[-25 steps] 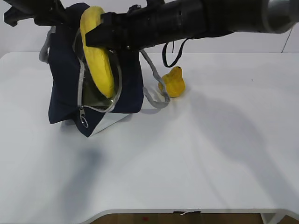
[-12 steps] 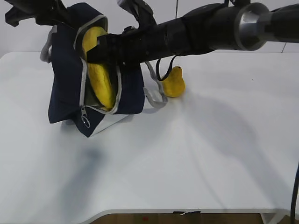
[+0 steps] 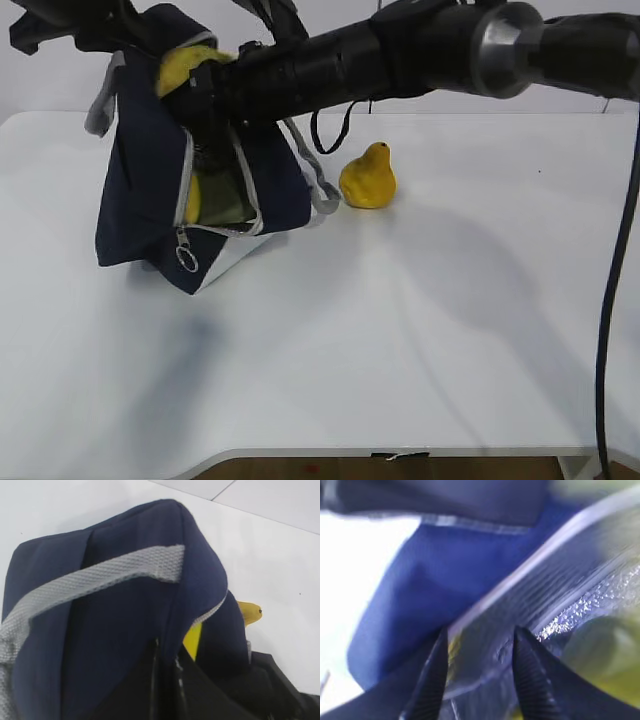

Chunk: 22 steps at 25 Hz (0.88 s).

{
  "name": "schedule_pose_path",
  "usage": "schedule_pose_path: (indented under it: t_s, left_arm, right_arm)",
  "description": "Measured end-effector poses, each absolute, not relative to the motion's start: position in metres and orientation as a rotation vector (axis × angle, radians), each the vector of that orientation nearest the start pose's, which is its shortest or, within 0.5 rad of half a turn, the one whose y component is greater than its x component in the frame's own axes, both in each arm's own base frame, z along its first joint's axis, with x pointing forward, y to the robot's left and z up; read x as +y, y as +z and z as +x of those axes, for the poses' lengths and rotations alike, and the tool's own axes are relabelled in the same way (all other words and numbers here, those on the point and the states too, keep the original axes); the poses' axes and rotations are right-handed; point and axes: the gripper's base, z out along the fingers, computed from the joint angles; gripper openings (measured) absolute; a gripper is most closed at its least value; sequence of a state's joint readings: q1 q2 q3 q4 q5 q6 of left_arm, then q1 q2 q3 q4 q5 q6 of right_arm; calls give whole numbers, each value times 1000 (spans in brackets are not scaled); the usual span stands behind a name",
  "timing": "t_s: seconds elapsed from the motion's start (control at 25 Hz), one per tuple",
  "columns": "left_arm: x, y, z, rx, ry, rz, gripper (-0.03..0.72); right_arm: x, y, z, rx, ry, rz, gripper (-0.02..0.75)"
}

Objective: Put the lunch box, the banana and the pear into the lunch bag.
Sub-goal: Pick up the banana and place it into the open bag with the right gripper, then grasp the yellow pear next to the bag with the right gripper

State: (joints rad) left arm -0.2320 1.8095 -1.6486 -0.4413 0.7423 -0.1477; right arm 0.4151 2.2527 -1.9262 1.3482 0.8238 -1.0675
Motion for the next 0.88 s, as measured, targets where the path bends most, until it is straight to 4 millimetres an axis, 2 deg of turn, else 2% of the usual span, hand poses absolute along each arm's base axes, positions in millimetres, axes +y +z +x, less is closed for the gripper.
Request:
schedule_pose_path:
  t_s: [0.16,0.52,0.76,0.88]
  left_arm:
    - [-122,331,402,2395,-688,-151,-6]
    - [-122,331,401,2398,-685,-141,-6]
    - [-121,331,402,2399,-666,-127,-6]
    - [-120,330,402,2401,-634,-110,-6]
  right_arm:
    - [272,256,438,1935,1195,-832,348]
    - [276,250,437,1993,1125,-864,413]
    - [263,273,438,2106,963,-949,419]
    - [252,290,436,2225,797,-1003,419]
